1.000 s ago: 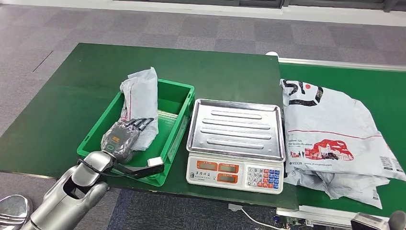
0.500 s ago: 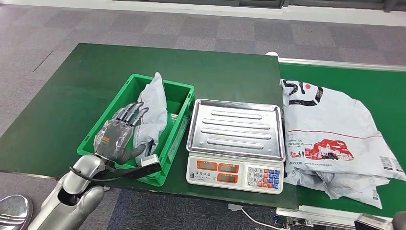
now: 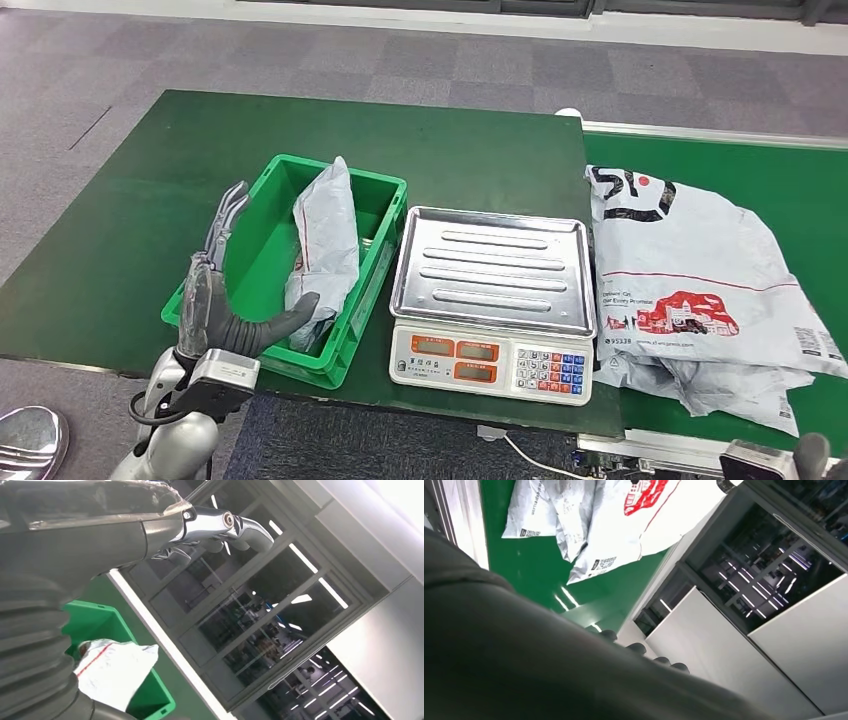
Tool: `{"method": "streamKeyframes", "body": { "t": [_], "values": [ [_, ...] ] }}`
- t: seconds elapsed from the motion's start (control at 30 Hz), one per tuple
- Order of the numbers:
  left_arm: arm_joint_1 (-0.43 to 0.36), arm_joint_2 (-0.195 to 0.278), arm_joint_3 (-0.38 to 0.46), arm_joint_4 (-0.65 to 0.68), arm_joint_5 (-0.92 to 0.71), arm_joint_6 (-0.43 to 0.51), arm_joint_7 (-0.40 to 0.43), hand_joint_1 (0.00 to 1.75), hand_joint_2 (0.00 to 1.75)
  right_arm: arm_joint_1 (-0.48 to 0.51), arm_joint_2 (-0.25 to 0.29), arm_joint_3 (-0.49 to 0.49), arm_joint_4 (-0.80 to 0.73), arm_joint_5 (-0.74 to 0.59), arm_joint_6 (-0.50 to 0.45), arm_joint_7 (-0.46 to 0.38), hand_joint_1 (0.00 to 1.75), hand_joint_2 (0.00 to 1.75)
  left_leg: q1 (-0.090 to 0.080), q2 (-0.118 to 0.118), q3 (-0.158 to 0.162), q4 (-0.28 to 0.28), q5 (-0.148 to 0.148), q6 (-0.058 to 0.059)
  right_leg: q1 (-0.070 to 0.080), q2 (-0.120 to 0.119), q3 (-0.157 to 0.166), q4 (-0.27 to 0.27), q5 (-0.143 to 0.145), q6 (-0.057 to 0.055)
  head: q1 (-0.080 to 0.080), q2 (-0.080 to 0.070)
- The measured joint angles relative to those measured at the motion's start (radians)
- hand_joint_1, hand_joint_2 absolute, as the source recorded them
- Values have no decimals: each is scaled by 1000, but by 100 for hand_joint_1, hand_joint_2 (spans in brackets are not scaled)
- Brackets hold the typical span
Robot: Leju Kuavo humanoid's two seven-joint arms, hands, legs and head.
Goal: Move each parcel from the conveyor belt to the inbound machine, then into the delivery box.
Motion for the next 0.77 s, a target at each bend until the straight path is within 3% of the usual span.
{"method": "streamKeyframes", "body": {
  "t": [0.27, 0.47, 0.77],
  "values": [
    [31, -76, 0, -23, 112, -156, -42, 0, 175, -8, 11, 9, 3, 22, 3, 35, 0, 0, 0, 0, 0, 0, 0, 0, 0, 0, 1, 0, 0, 0, 0, 0],
    [31, -99, -7, -4, 101, -327, -34, 0, 175, -24, 5, 29, 28, 30, 19, 59, 0, 0, 0, 0, 1, 0, 0, 0, 0, 0, 1, 0, 0, 0, 0, 0],
    [52, -121, -51, 51, 11, -365, -37, 0, 175, -38, -9, 96, 71, 68, 20, 80, 0, 0, 0, 0, 1, 0, 0, 0, 0, 0, 1, 0, 0, 0, 0, 0]
  ]
}}
